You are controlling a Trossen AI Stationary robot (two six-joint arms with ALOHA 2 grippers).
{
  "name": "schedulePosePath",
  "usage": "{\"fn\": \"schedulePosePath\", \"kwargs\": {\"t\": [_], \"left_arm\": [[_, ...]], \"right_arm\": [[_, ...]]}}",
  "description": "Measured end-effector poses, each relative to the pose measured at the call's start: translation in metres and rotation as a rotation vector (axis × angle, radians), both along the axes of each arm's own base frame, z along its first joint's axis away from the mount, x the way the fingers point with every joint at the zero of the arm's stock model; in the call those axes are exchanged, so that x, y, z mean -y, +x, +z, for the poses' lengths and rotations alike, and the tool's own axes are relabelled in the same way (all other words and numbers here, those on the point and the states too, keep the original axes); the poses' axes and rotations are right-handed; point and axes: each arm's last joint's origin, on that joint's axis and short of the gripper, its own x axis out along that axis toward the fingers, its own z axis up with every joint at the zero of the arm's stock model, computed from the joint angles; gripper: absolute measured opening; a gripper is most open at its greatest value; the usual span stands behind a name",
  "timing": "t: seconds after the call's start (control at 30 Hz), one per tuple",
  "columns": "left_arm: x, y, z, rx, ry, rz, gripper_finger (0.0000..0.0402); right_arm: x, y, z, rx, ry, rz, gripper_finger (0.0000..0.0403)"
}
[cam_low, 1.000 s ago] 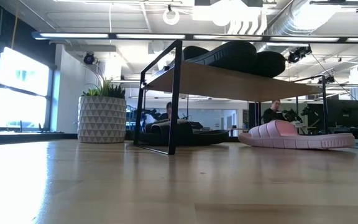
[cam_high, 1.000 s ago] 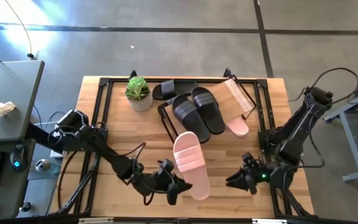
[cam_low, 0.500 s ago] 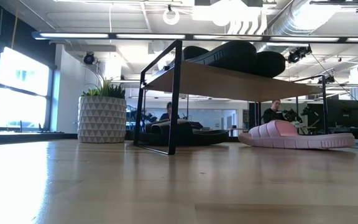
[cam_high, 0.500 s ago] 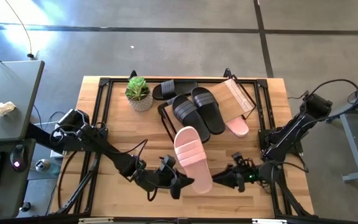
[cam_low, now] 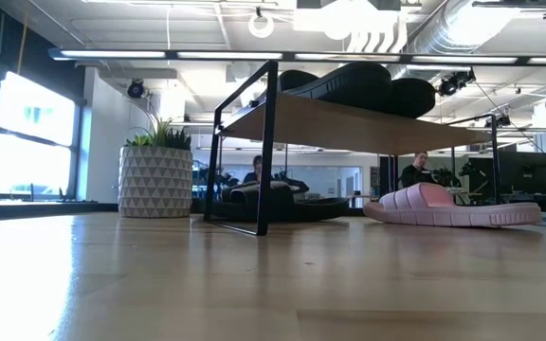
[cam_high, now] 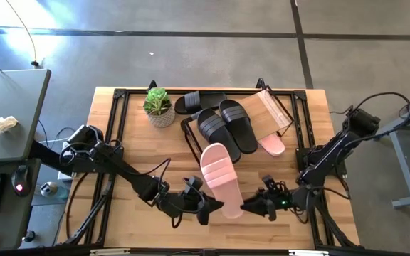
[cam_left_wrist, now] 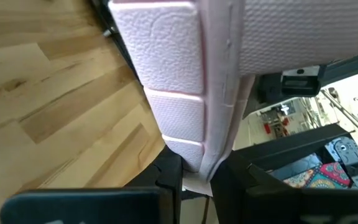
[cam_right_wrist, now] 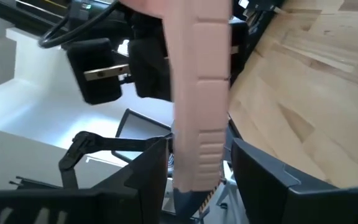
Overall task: Pick and place slides into the shelf
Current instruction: Put the pink slipper under the shelf
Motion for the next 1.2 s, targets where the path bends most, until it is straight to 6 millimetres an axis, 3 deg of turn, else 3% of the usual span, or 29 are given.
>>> {"fn": "schedulePosePath", "kwargs": {"t": [0.23,0.43,0.67,0.93,1.2], "left_arm": [[-0.002,0.001,0.0,-0.001,0.002,0.003,0.0046],[-0.002,0.001,0.0,-0.011,0.024,-0.025,0.0053],[0.002,0.001,0.002,-0.007,0.088,-0.145,0.0141],[0.018,-0.007,0.014,0.056,0.061,-0.294,0.0238],[0.041,-0.041,0.035,0.041,0.119,-0.313,0.0259]], "right_arm": [[0.004,0.004,-0.002,-0.021,-0.001,-0.015,0.0161],[0.006,0.005,-0.004,-0.037,-0.023,-0.016,0.0102],[0.005,0.002,-0.003,-0.032,-0.062,0.008,0.0035],[0.011,-0.038,0.023,-0.044,-0.023,-0.011,0.0026],[0.01,-0.083,0.027,-0.221,0.166,0.179,0.0024]]}}
